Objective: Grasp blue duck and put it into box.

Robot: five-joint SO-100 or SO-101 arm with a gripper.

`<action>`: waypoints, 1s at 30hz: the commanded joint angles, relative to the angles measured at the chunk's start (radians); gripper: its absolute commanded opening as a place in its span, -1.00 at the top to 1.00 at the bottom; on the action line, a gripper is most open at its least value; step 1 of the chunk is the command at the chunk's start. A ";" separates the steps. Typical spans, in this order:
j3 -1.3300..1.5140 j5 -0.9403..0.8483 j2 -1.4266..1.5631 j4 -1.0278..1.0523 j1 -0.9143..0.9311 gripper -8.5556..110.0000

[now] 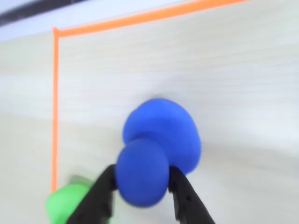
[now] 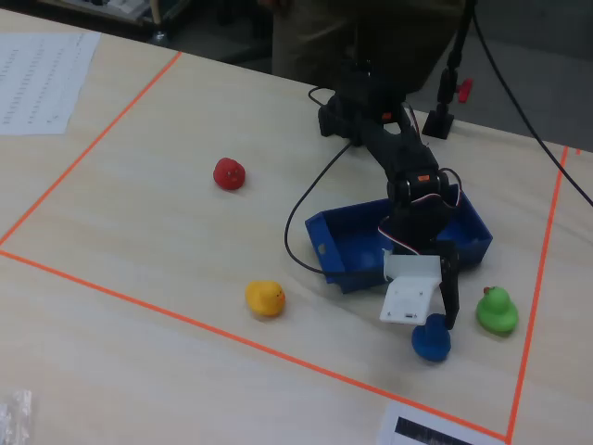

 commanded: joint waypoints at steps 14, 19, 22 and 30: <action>-0.103 0.074 0.235 0.267 0.064 0.86; 0.135 0.098 0.532 0.353 0.043 0.86; 0.273 0.098 0.690 0.413 0.011 0.86; 0.805 0.084 1.029 0.399 -0.012 0.86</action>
